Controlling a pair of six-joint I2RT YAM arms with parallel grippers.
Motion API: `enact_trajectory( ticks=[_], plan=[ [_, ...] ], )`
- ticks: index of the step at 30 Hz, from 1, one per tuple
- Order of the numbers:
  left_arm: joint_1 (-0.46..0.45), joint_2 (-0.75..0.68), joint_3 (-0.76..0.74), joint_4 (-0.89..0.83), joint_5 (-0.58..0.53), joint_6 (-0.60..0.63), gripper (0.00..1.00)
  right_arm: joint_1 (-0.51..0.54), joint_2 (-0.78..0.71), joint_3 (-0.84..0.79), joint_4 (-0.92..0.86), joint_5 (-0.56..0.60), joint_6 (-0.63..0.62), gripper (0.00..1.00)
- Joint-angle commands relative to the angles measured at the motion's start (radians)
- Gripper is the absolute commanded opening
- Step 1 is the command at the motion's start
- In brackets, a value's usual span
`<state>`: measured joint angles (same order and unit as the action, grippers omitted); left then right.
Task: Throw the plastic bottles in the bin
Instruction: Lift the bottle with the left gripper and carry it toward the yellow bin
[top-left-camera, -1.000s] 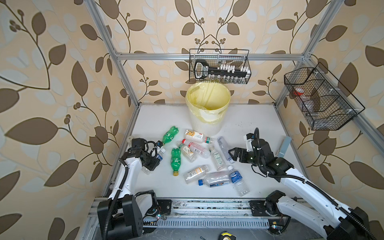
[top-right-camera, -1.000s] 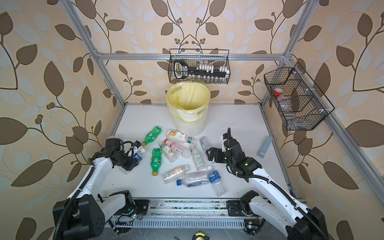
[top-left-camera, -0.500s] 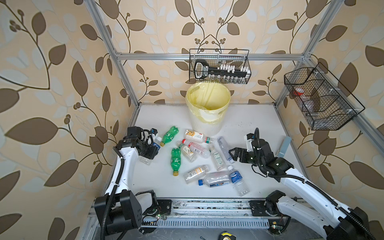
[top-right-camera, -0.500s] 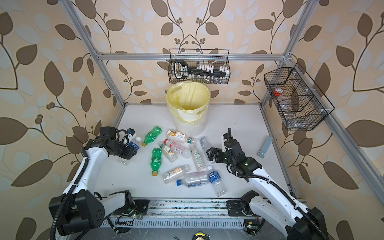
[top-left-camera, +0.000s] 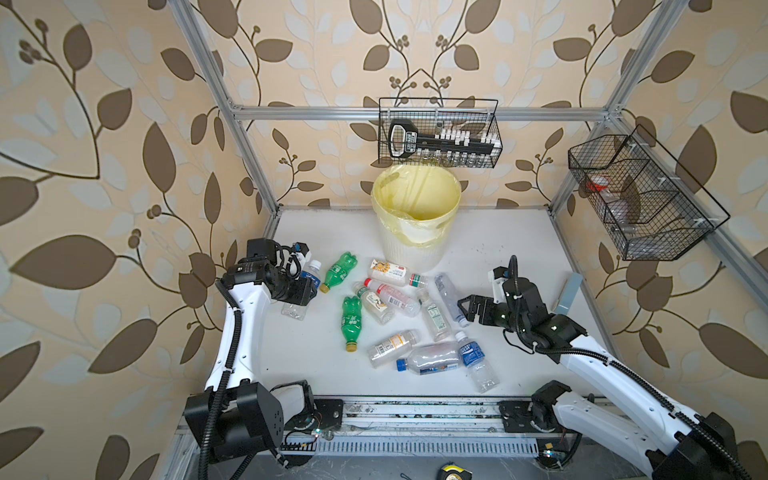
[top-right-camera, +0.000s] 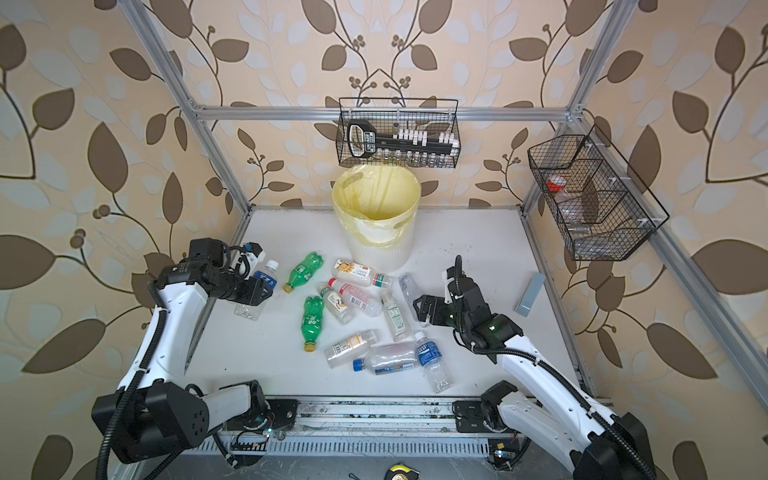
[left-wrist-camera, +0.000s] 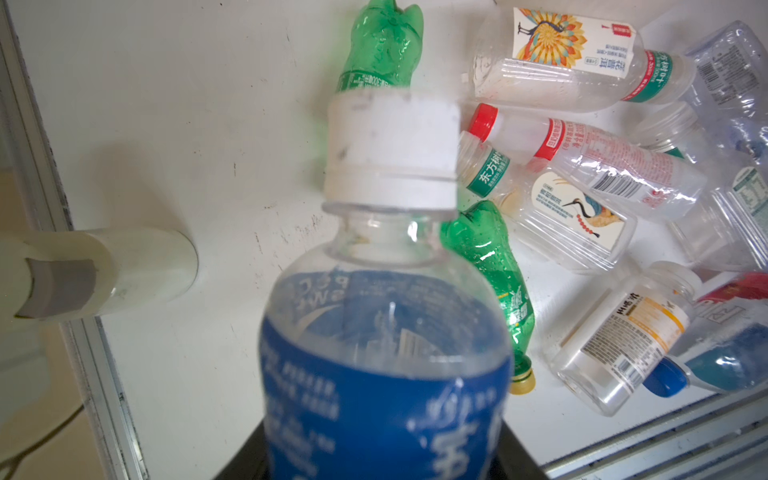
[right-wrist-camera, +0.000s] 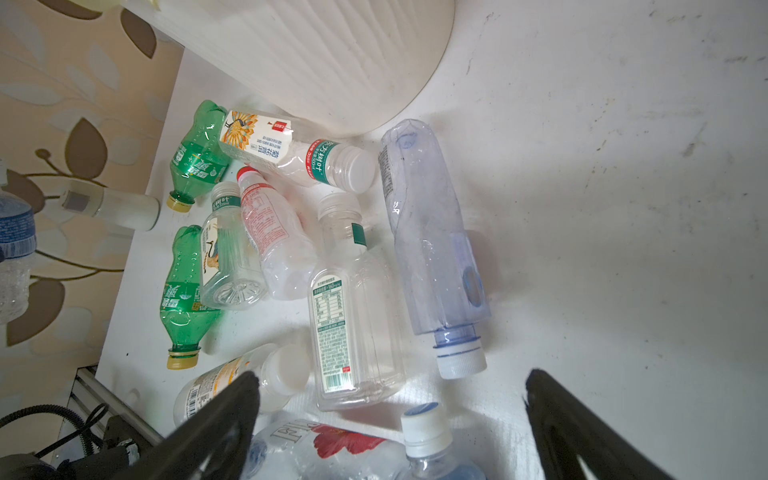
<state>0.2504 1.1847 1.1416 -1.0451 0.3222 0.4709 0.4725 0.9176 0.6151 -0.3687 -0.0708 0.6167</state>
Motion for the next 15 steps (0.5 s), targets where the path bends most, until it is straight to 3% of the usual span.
enact_trajectory(
  ticks=[1,15],
  plan=[
    [0.009,-0.009,0.091,-0.067,0.073,-0.032,0.43,-0.008,0.001,-0.013,0.002,0.005,-0.007,1.00],
    [0.008,0.045,0.419,-0.147,0.311,-0.180,0.43,-0.010,0.001,-0.035,0.022,0.002,0.008,1.00]
  ],
)
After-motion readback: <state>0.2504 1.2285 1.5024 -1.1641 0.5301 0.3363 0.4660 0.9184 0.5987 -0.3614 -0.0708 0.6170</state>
